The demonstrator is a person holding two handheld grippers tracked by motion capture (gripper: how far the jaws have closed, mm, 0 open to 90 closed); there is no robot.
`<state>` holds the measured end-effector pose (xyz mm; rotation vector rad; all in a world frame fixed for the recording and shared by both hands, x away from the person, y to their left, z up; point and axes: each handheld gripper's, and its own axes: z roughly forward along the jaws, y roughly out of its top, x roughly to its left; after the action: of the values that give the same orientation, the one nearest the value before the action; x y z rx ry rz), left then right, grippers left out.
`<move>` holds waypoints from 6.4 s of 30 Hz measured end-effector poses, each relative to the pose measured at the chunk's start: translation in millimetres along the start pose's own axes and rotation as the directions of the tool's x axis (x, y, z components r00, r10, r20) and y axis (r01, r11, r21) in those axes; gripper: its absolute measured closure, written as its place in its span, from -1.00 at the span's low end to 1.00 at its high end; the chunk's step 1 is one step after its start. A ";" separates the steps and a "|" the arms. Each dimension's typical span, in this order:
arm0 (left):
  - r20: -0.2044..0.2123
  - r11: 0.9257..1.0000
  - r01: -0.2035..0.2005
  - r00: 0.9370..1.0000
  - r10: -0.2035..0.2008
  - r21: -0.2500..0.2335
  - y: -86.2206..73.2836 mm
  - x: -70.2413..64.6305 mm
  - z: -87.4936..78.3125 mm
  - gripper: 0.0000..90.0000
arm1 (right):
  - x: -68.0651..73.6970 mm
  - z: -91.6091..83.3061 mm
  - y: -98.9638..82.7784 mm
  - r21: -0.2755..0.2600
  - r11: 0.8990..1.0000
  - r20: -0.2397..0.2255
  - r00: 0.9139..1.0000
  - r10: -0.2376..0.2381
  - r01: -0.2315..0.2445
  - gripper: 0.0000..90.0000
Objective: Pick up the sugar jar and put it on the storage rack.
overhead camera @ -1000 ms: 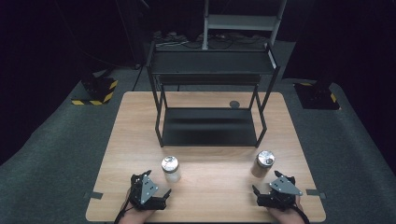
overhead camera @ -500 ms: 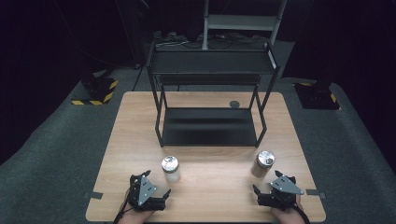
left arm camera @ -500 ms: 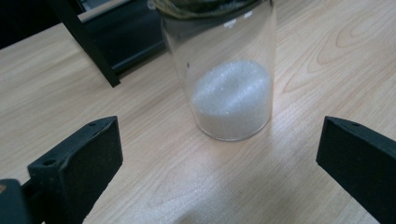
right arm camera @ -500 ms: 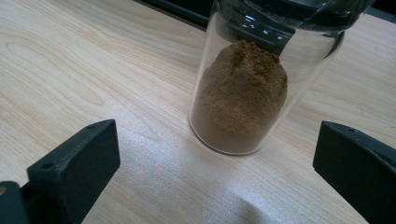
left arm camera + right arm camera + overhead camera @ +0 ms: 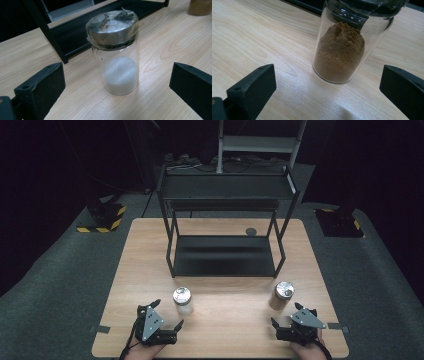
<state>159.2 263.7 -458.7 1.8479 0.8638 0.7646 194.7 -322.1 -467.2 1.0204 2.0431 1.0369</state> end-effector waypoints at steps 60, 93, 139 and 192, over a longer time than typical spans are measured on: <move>0.063 0.974 0.164 0.986 -0.156 -0.158 -15.9 11.8 51.5 -0.29 | -0.6 -0.2 -0.5 -0.003 1.000 -0.006 1.000 -0.005 0.005 -1.00; 0.058 0.968 0.170 0.985 -0.162 -0.184 12.6 19.5 41.5 -0.24 | -2.2 -0.3 -0.5 -0.002 1.000 -0.010 1.000 0.005 -0.005 -1.00; 0.037 0.955 0.120 0.993 -0.115 -0.273 81.8 36.3 33.2 -0.24 | 1.4 2.8 5.7 0.031 0.999 -0.002 1.000 -0.016 0.016 -1.00; 0.035 0.917 0.090 0.996 -0.083 -0.387 163.4 52.5 42.7 -0.24 | -1.7 1.6 3.2 0.018 1.000 -0.011 1.000 -0.007 0.007 -1.00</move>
<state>261.6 233.2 -317.8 1.4525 0.7163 0.7976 197.9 -321.7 -465.0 1.0175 2.0672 1.0247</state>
